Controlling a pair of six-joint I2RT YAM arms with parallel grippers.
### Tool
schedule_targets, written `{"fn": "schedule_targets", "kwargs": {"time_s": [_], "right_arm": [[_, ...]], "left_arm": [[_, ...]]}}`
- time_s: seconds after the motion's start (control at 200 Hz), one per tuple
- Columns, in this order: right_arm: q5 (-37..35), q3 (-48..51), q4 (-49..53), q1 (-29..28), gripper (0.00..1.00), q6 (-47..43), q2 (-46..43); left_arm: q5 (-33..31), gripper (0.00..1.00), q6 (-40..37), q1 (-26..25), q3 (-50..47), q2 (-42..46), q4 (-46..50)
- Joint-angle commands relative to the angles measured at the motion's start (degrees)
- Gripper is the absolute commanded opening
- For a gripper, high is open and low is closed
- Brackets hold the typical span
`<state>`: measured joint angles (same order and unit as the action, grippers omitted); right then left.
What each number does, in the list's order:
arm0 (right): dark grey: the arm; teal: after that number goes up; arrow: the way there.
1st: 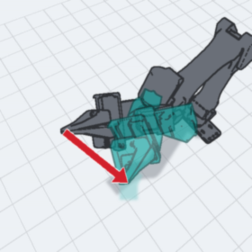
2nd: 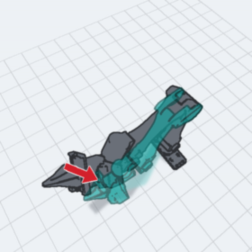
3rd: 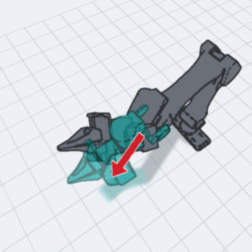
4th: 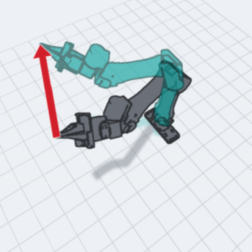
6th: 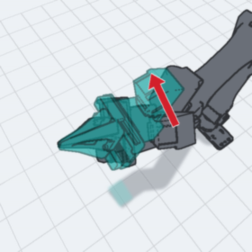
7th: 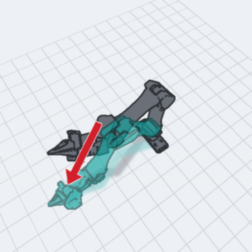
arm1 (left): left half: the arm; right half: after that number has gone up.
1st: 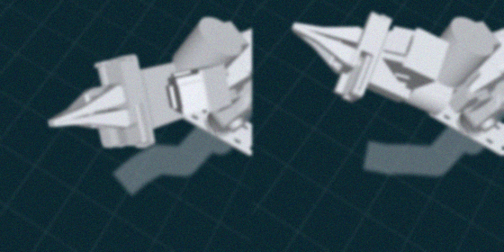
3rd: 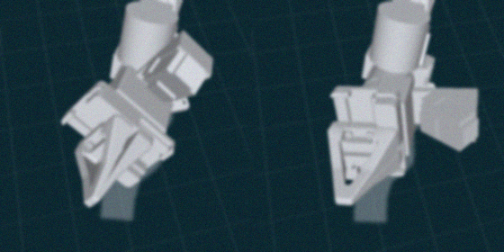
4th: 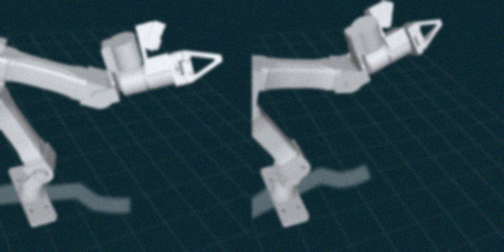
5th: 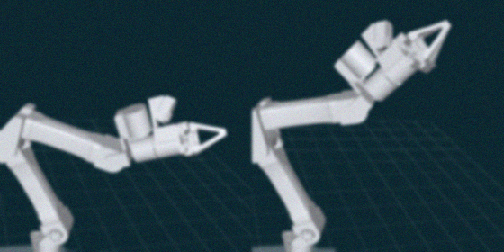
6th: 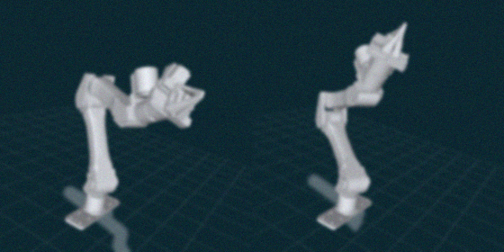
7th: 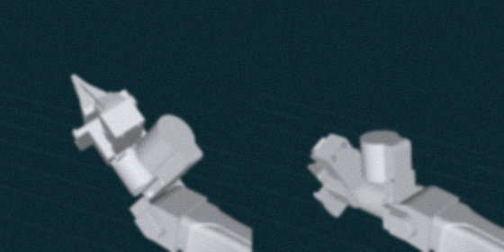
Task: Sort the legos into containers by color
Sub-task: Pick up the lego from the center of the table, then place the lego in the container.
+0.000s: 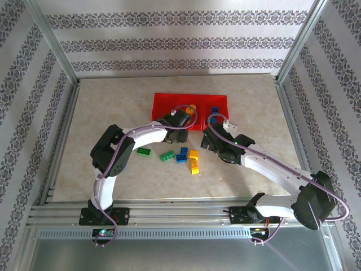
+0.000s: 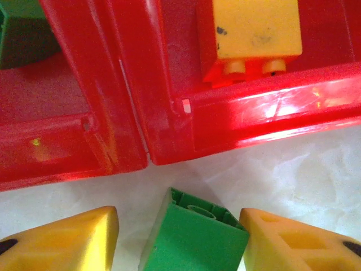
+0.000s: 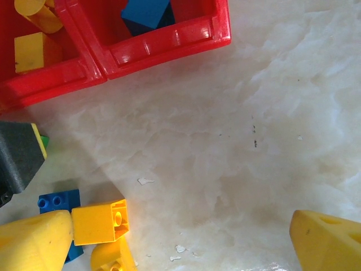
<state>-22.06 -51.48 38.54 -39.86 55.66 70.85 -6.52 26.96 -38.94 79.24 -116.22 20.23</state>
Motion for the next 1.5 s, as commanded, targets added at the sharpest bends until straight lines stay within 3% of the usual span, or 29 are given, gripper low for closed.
{"fn": "schedule_targets", "kwargs": {"time_s": [0.0, 0.44, 1.179, 1.499], "right_arm": [[-1.23, 0.99, -0.18, 0.65, 0.98, 1.12, -1.21], [-0.34, 1.39, -0.75, 0.74, 0.98, 1.19, -0.63], [0.55, 1.65, -1.63, 0.21, 0.98, 1.02, 0.87], [0.37, 1.56, -1.63, -0.15, 0.98, 0.67, 0.25]], "left_arm": [[-1.69, 0.54, -1.27, -0.44, 1.35, -1.26, 2.54], [-0.99, 0.32, 0.54, -0.44, -2.45, 1.0, 1.03], [-5.23, 0.27, 1.66, 1.94, -11.47, 16.03, -4.38], [-5.34, 0.27, -3.32, 7.57, -2.82, 13.97, -2.92]]}}
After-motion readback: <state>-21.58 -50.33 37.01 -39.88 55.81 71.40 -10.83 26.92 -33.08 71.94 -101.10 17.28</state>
